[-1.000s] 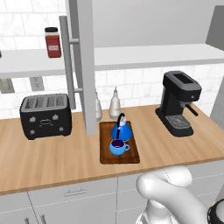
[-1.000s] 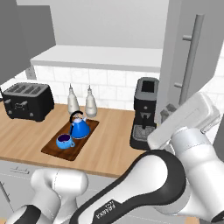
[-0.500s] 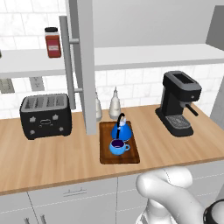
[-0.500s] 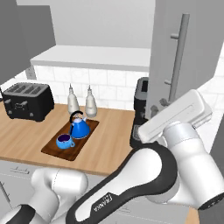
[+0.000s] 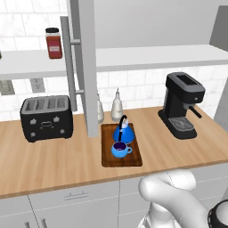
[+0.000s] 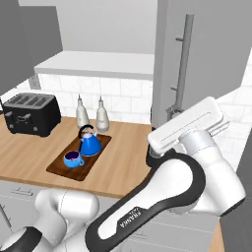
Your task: Pick the kettle from the counter and place it on the tray. Then pick the mug from the cabinet and place it on the tray. Then close the cabinet doors.
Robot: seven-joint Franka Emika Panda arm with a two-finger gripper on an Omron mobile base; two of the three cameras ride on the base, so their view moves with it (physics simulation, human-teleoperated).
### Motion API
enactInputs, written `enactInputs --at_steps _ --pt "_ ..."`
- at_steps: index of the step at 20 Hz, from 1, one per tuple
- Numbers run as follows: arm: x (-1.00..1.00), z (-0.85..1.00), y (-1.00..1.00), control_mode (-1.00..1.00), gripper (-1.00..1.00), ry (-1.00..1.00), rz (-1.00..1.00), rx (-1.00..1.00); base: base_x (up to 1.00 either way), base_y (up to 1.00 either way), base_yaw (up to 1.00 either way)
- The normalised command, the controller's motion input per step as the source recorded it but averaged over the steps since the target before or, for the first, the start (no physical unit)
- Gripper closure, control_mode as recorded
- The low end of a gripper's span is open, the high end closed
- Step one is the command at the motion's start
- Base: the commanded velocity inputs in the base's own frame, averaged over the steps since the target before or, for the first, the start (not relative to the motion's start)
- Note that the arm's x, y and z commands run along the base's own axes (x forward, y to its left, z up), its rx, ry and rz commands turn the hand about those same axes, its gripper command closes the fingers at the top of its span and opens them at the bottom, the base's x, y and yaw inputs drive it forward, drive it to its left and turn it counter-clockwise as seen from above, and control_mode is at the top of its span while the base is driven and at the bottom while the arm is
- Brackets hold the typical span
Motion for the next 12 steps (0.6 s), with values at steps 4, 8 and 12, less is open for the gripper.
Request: enactInputs --at_steps 4,8,12 --pt "0.81 -0.48 -0.03 -1.0 1.0 0.0 0.17 0.16 0.0 0.0 0.0" --pt "0.76 -0.37 0.0 -1.0 1.0 0.07 0.09 0.13 0.0 0.0 0.0" --pt "0.66 -0.06 0.0 -1.0 1.0 0.24 0.0 0.07 0.0 0.0 0.0"
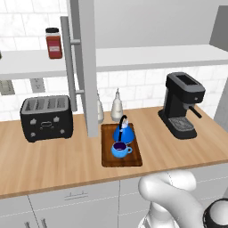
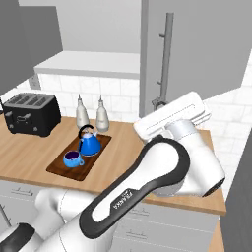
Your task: Pick the kettle from the counter and place it on the tray. Then pick the mug from the cabinet and place it on the tray. Then close the cabinet doors.
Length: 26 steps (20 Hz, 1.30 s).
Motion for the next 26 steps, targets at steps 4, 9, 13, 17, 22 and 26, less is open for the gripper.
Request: enactInputs --at_steps 4,9,13,17,22,26 --pt "0.75 0.0 0.0 -1.0 1.0 0.28 0.0 0.05 0.0 0.0 0.0" --pt "0.79 0.0 0.0 -1.0 1.0 0.23 0.0 0.04 0.0 0.0 0.0" --pt "0.74 0.0 0.01 -1.0 1.0 0.21 -0.01 0.02 0.0 0.0 0.0" --pt "0.78 -0.01 0.16 -1.0 1.0 0.13 -0.04 0.0 0.0 0.0 0.0" --pt "0.66 -0.03 0.03 -1.0 1.0 0.06 -0.01 0.01 0.0 0.0 0.0" --pt "0.54 -0.07 0.0 -1.0 1.0 0.03 0.0 0.04 0.0 0.0 0.0"
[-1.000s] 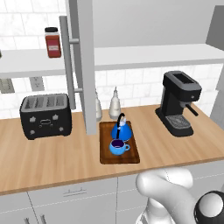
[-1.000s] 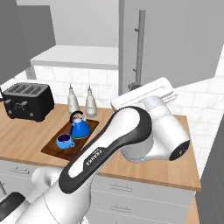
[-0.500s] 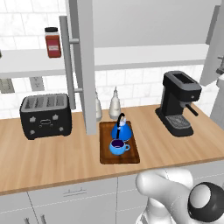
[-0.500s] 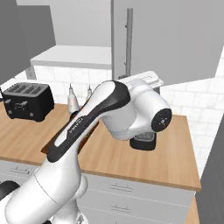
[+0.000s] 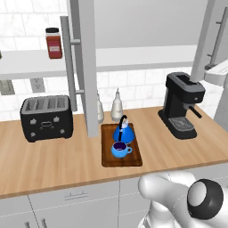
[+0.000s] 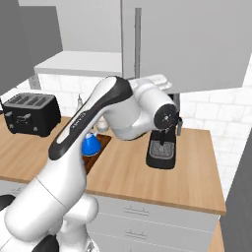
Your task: Pick the kettle from the counter and place it on the tray. Then pick the mug from the cabinet and place it on the tray. Then close the cabinet doors.
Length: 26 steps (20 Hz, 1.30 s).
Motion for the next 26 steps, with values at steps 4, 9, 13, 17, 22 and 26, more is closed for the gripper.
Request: enactInputs --at_steps 4,9,13,17,22,26 --pt "0.61 -0.05 0.0 -1.0 1.0 0.04 0.0 0.05 0.0 0.0 0.0" --pt "0.58 -0.04 0.0 -1.0 1.0 0.05 0.0 0.04 0.0 0.0 0.0" --pt "0.56 -0.05 0.0 -1.0 1.0 0.06 0.0 0.03 0.0 0.0 0.0" --pt "0.59 -0.08 0.06 -1.0 1.0 0.05 -0.02 0.0 0.0 0.0 0.0" --pt "0.59 -0.09 0.09 -1.0 1.0 0.04 -0.03 0.0 0.0 0.0 0.0" --pt "0.54 -0.07 0.01 -1.0 1.0 0.04 -0.01 0.01 0.0 0.0 0.0"
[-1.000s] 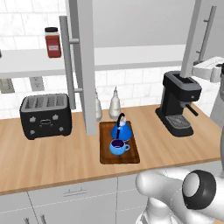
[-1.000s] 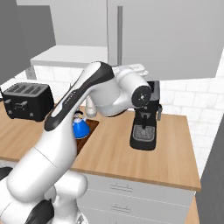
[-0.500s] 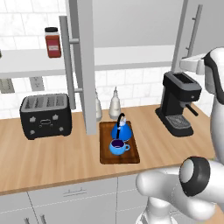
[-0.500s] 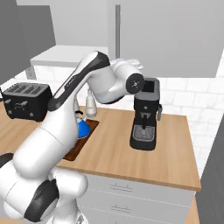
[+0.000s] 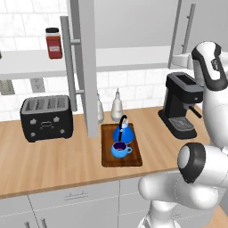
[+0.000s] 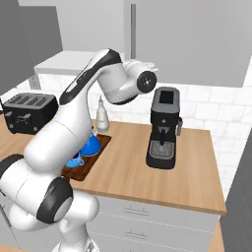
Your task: Pick the kettle from the counter and place it on the tray. Then pick the mug from the cabinet and place it on the tray. Then close the cabinet doors.
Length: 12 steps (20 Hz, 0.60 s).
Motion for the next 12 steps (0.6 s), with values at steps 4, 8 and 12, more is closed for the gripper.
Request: enactInputs --at_steps 4,8,12 --pt "0.5 -0.09 0.0 -1.0 1.0 0.03 -0.01 0.01 0.0 0.0 0.0" --pt "0.58 -0.12 0.08 -1.0 1.0 0.04 -0.02 0.0 0.0 0.0 0.0" --pt "0.59 -0.12 0.1 -1.0 1.0 0.04 -0.03 0.0 0.0 0.0 0.0"
